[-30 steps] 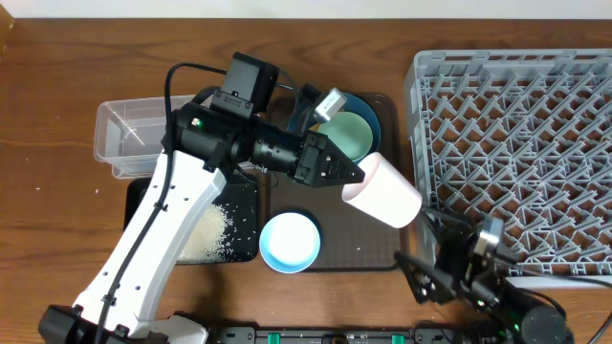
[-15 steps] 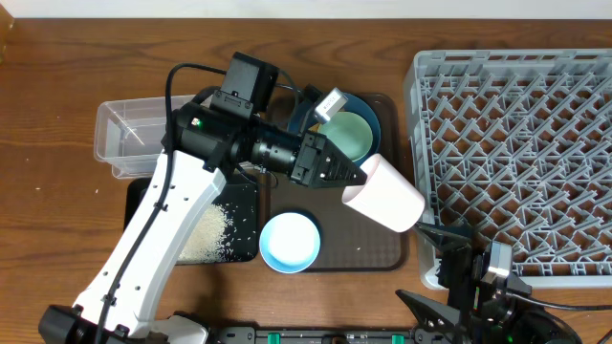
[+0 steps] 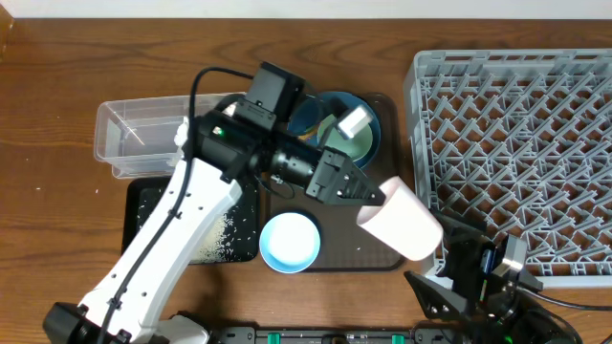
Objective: Sort waste into correct bins and load items into the dishwasher rack
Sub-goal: 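Lift the pink cup and carry it right toward the right gripper, then grasp the pink cup with the right gripper and open the left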
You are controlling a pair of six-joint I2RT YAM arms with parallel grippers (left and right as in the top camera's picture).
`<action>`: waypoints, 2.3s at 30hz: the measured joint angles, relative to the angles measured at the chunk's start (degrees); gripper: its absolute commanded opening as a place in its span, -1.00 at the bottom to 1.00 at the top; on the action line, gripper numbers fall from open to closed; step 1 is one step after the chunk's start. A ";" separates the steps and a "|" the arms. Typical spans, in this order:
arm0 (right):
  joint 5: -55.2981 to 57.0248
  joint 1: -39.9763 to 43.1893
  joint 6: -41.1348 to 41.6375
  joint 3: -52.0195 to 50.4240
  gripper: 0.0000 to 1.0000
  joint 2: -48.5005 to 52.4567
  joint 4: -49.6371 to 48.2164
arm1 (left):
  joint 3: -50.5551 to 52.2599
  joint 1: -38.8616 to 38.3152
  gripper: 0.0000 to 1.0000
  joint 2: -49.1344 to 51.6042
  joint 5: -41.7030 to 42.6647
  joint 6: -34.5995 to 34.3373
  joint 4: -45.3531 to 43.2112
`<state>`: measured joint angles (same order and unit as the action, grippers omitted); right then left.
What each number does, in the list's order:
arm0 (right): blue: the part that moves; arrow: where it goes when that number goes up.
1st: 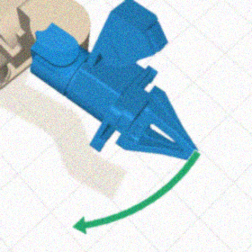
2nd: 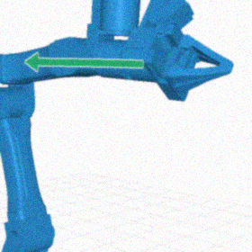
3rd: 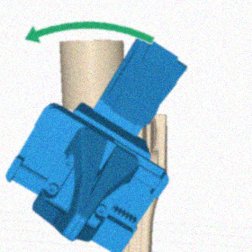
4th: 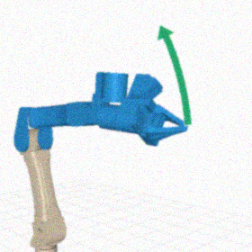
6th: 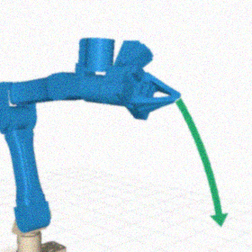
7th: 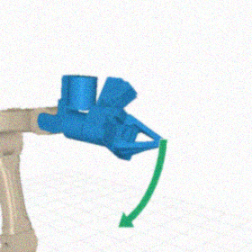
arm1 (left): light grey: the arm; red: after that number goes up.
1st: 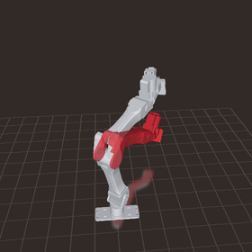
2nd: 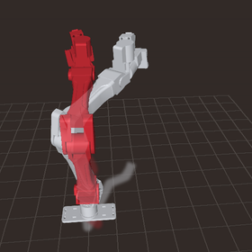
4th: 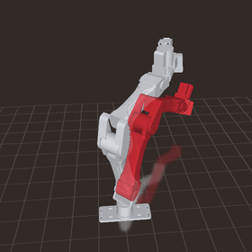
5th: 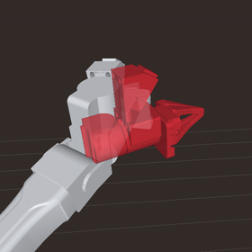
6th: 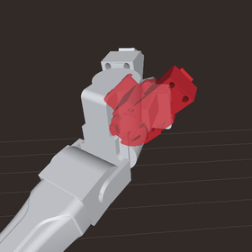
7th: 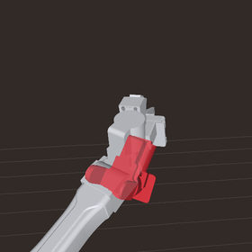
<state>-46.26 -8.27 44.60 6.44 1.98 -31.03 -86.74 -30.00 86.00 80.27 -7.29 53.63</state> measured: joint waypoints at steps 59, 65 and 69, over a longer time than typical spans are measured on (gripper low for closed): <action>-1.79 0.02 4.76 3.74 0.26 15.96 -19.74 | 0.00 -5.55 -0.88 0.04 -7.34 0.11 -5.11; -0.85 0.02 4.79 3.78 0.25 16.35 -19.65 | 0.02 -5.31 -0.85 0.04 -7.41 0.09 -7.41; -1.84 0.00 4.72 3.80 0.22 16.52 -18.75 | 0.02 -5.64 -0.69 0.04 -9.03 -0.15 -8.63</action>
<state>-48.10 -8.27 49.32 10.24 18.50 -49.78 -86.72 -35.64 86.04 71.24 -7.44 44.99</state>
